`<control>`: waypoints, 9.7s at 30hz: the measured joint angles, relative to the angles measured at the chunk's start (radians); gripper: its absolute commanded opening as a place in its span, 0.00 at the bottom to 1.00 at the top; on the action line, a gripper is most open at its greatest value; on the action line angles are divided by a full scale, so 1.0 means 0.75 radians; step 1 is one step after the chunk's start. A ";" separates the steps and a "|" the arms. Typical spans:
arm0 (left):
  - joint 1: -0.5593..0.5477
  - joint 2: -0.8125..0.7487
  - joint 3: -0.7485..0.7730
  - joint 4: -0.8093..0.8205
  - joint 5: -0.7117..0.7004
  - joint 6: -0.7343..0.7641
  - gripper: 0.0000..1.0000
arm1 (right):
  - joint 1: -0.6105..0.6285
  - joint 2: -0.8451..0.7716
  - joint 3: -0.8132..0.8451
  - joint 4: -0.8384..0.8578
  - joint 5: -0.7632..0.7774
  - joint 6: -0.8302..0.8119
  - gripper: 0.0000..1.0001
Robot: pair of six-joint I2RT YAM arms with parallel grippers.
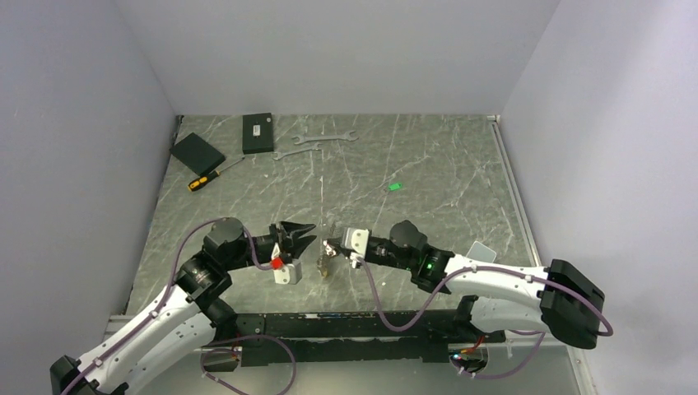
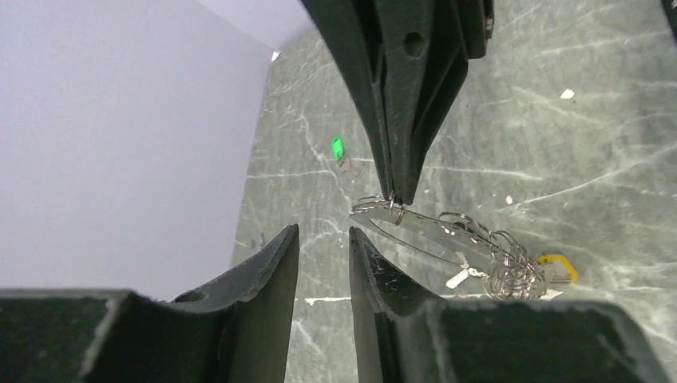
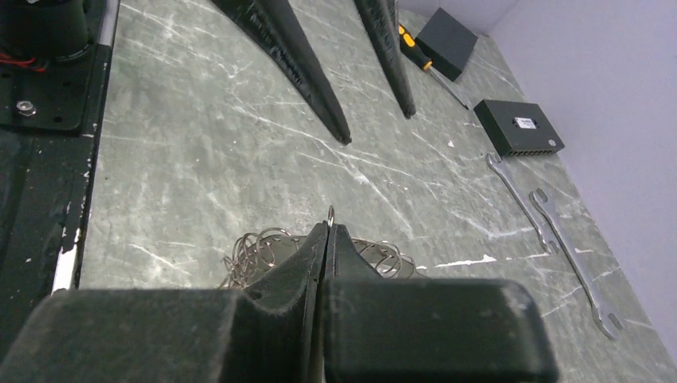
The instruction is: Put the keys on the keyring
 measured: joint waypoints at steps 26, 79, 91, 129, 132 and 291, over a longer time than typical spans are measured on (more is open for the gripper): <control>0.130 0.358 0.115 -0.024 0.425 -0.276 0.26 | 0.007 -0.081 -0.223 0.404 -0.005 0.024 0.00; 0.134 0.446 0.114 0.114 0.485 -0.297 0.23 | 0.007 -0.056 -0.223 0.422 0.004 0.048 0.00; 0.135 0.468 0.117 0.097 0.505 -0.298 0.00 | 0.007 -0.058 -0.223 0.420 0.007 0.049 0.00; 0.034 0.293 0.079 -0.133 0.294 0.018 0.00 | -0.770 0.829 1.033 -1.124 0.806 1.285 0.58; 0.017 0.292 0.079 -0.141 0.290 0.028 0.00 | -0.803 0.964 1.096 -1.194 0.763 1.340 0.45; -0.017 0.410 0.085 0.066 -0.033 -0.067 0.00 | -0.061 0.066 0.315 -0.493 0.485 1.680 0.00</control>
